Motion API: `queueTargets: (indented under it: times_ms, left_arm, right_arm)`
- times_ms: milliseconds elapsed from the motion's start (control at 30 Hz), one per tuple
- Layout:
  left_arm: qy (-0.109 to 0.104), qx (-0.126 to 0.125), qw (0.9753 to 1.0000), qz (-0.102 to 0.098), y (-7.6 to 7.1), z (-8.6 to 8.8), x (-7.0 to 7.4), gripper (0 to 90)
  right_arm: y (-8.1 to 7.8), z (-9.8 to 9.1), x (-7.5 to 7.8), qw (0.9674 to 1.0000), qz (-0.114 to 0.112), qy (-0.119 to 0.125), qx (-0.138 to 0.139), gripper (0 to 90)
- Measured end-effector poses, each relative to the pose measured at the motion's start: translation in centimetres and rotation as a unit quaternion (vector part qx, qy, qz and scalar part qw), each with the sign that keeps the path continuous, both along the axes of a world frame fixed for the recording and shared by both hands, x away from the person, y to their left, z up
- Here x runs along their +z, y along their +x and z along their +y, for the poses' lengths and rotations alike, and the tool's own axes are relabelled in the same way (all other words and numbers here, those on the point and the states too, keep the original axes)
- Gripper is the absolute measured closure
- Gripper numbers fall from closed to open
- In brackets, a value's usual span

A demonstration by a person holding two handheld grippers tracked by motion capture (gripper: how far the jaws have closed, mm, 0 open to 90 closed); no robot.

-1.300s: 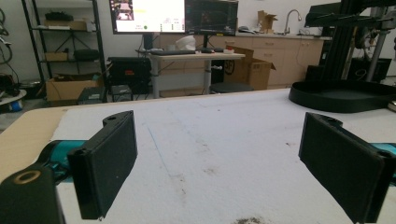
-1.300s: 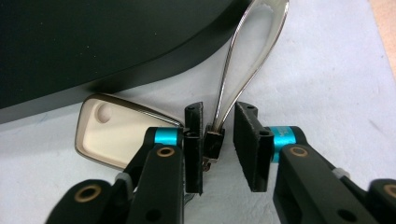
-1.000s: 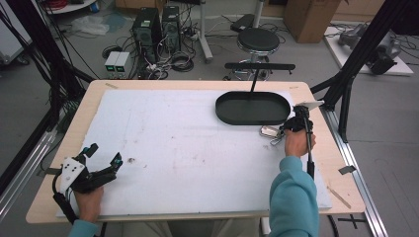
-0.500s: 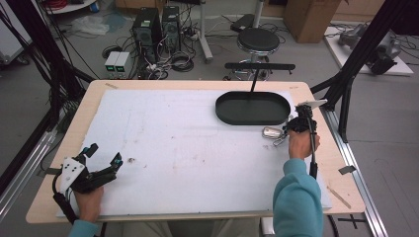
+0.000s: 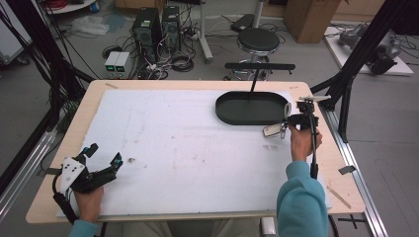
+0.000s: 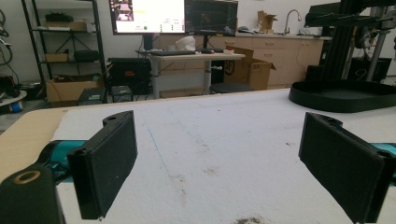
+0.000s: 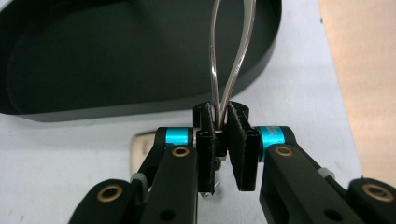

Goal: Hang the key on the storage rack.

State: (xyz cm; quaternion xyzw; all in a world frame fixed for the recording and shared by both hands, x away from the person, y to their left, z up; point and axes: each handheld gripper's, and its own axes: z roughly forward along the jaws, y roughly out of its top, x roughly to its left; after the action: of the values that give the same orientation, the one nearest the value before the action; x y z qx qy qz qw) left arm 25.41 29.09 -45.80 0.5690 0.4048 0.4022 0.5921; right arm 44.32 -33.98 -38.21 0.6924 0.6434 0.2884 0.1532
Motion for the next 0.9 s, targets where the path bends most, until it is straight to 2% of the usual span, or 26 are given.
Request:
queueTargets:
  times_ms: [267,367,533,700,900]
  left_arm:
    - [0.0,0.0,1.0,0.0,0.0,0.0,0.0,11.9]
    - [0.0,0.0,1.0,0.001,0.0,0.0,0.0,11.9]
    - [0.001,0.0,1.0,0.001,0.0,0.0,0.0,11.9]
    - [0.001,0.0,1.0,0.001,0.0,0.0,0.0,11.9]
    - [0.0,0.0,1.0,0.001,0.0,0.0,0.0,11.9]
  right_arm:
    - [-0.5,-0.1,1.0,0.9988,-0.048,-0.002,0.007,82.5]
    - [-0.7,-0.1,1.4,0.9977,-0.066,-0.011,0.009,82.5]
    - [-0.9,0.4,2.7,0.9938,-0.102,-0.039,0.017,82.5]
    - [-0.7,0.7,4.1,0.9915,-0.121,-0.045,0.014,82.5]
    - [-0.4,1.1,5.5,0.9865,-0.151,-0.061,0.02,82.5]
